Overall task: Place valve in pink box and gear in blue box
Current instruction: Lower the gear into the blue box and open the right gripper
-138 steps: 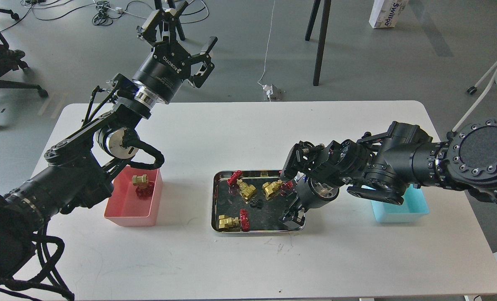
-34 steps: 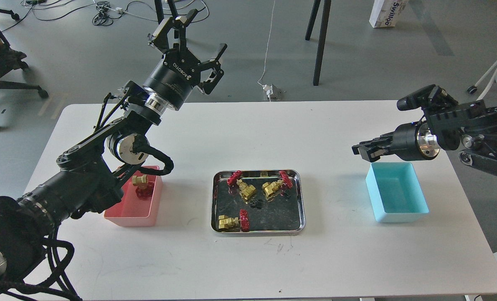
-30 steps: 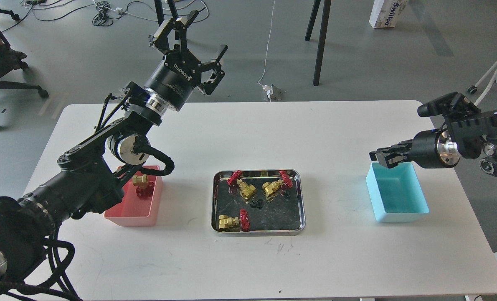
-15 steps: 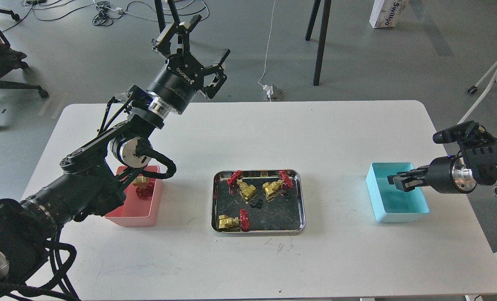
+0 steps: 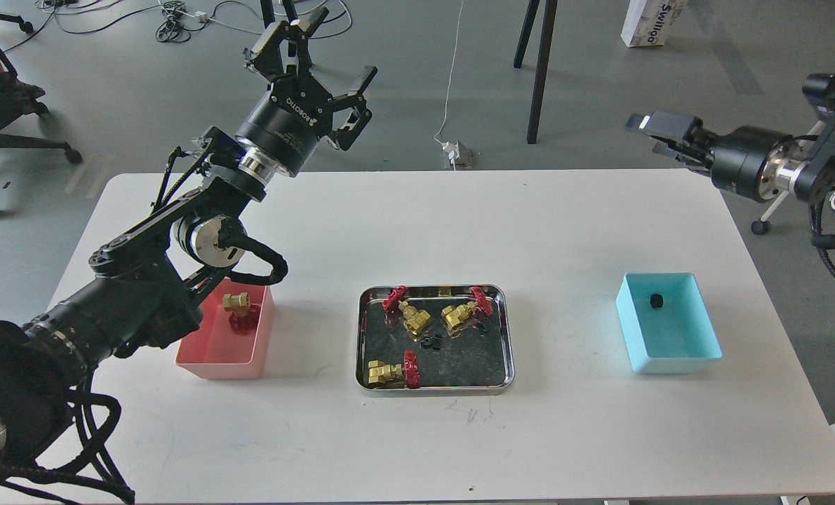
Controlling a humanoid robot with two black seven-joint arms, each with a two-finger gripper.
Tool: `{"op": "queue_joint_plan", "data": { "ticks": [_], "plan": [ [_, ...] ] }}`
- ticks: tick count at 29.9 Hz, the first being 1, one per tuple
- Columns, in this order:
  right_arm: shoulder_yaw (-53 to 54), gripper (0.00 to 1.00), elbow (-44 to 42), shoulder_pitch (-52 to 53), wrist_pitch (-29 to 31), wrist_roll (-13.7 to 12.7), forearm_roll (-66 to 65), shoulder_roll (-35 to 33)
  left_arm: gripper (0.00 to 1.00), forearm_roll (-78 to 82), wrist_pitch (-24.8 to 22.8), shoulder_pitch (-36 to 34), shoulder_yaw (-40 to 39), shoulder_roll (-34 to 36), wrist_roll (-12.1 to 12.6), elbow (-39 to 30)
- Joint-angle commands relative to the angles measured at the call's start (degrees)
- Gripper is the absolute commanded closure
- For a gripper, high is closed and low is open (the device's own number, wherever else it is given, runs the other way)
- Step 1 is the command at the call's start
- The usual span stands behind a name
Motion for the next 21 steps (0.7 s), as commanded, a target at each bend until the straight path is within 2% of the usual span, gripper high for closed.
{"op": "queue_joint_plan", "data": {
  "ticks": [1,4,7,14,21],
  "plan": [
    [10.51,0.17,0.48,-0.31,6.61,0.82,23.91,0.49,0.1,-0.09,0.0,-2.4,0.11,2.65,0.0,0.53],
    [15.44,0.13,-0.13,-3.55,16.97,1.78,42.29,1.98,0.09,-0.53,0.0,-3.54,0.02,5.2,0.0,1.85],
    [19.04,0.04,-1.01,-8.12,16.97,3.19,51.9,3.83,0.06,-1.58,0.0,-4.42,-0.59,5.56,0.0,3.26],
    [27.83,0.02,-2.77,-15.77,16.97,3.63,52.53,9.01,0.05,-9.4,0.0,-1.09,-2.34,6.0,0.0,3.52],
    [33.37,0.02,-5.93,-17.8,16.97,3.99,52.53,11.48,0.05,-9.76,0.0,0.06,-3.85,5.04,0.0,2.73]
  ]
}}
